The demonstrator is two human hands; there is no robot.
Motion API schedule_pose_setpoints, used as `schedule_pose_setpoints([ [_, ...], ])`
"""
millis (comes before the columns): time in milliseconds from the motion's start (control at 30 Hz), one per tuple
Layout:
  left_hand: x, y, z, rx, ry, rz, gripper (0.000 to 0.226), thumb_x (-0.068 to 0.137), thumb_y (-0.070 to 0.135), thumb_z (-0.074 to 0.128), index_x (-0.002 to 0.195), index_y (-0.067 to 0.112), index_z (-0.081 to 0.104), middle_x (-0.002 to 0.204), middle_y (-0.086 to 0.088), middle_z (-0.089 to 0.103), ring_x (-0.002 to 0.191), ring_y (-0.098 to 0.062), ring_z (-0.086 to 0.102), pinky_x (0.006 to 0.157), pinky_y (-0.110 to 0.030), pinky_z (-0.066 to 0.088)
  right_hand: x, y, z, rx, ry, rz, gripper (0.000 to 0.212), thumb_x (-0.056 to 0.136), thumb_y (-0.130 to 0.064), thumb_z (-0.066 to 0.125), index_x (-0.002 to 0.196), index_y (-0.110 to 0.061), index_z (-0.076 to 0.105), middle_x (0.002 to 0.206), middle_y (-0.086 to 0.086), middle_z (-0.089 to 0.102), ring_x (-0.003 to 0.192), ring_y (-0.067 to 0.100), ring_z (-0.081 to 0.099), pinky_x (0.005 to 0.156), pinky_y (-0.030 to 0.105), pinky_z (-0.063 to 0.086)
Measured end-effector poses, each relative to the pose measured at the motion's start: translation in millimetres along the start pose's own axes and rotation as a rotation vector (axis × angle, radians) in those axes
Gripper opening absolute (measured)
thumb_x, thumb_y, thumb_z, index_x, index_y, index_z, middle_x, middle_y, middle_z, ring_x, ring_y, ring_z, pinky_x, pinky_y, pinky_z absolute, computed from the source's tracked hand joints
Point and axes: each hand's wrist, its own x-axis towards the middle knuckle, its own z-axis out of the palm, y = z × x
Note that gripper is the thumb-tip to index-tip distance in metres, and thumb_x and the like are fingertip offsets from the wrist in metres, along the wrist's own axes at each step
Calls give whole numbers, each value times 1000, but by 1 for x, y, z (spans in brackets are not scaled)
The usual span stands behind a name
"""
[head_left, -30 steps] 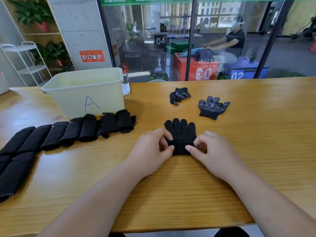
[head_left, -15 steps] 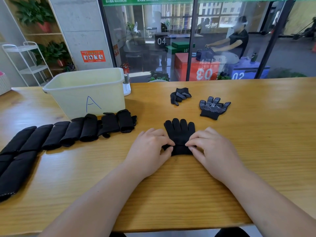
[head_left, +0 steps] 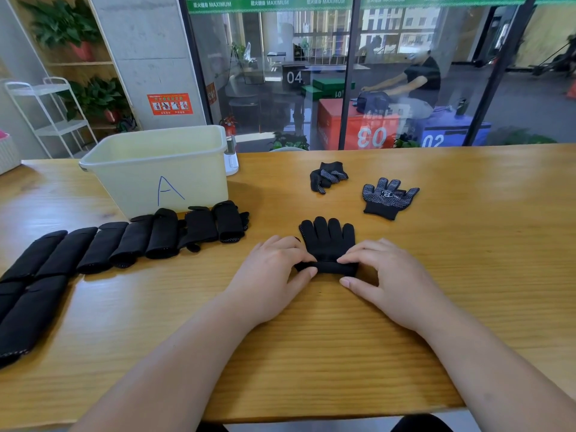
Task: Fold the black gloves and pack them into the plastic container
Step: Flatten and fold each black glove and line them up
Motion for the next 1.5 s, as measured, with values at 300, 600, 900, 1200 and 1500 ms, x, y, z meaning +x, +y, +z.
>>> schedule_pose_setpoints([
  [300,-2,0,-2,-230,66,-132,28,98,47,72,126,47,68,102,26,67,107,3,57,91,-18,46,1,1,1,259,83,171,32,96,-47,74,127,-52,67,102,-26,70,104,-10,61,82,6,36],
  [600,-1,3,1,-279,63,-194,22,100,43,70,122,44,71,99,22,68,95,2,63,85,-19,51,5,-7,6,271,182,238,22,91,-49,79,110,-46,69,83,-23,70,76,2,63,66,13,44],
  [900,2,3,6,-147,142,-113,16,102,32,68,117,36,72,117,24,56,95,-4,63,83,-32,57,7,-6,12,-41,266,37,17,93,-20,77,99,-36,77,108,-25,65,84,-5,55,65,23,47],
  [1200,2,3,8,-25,168,-16,25,106,36,61,125,29,75,122,20,64,104,-6,62,89,-31,56,0,-7,9,-119,142,38,32,102,-43,57,129,-40,73,130,-30,63,117,1,55,82,25,53],
  [1500,1,4,7,137,-77,-11,69,106,58,50,164,24,39,163,15,35,147,-13,27,124,-35,32,5,-14,7,-248,-29,80,57,105,-56,47,159,-38,44,156,-26,44,136,5,39,104,27,47],
])
